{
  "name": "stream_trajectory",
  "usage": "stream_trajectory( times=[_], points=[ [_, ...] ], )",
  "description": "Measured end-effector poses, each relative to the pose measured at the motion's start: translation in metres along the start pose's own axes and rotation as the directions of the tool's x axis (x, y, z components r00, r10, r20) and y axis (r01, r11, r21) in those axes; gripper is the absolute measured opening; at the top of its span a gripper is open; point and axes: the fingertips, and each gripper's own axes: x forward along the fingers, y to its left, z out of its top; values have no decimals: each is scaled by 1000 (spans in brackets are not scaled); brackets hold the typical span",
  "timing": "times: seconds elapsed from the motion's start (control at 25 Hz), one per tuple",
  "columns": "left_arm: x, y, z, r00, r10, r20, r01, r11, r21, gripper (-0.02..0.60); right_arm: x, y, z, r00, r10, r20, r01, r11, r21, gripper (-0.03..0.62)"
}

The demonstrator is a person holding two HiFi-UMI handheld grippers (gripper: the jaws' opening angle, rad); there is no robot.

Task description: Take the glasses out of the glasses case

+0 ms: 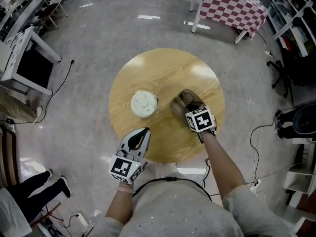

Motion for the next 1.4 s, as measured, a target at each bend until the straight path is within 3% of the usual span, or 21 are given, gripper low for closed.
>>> stream_trajectory(
  times=[0.48, 1.4],
  points=[
    [-6, 3, -4, 1000, 18, -5, -18, 1000, -10, 6, -6, 1, 5, 999, 10, 31, -9, 999, -46, 23],
    [0, -15, 9, 999, 31, 17, -32, 999, 31, 6, -49, 10, 13, 974, 98, 203, -84, 994, -75, 23]
  ],
)
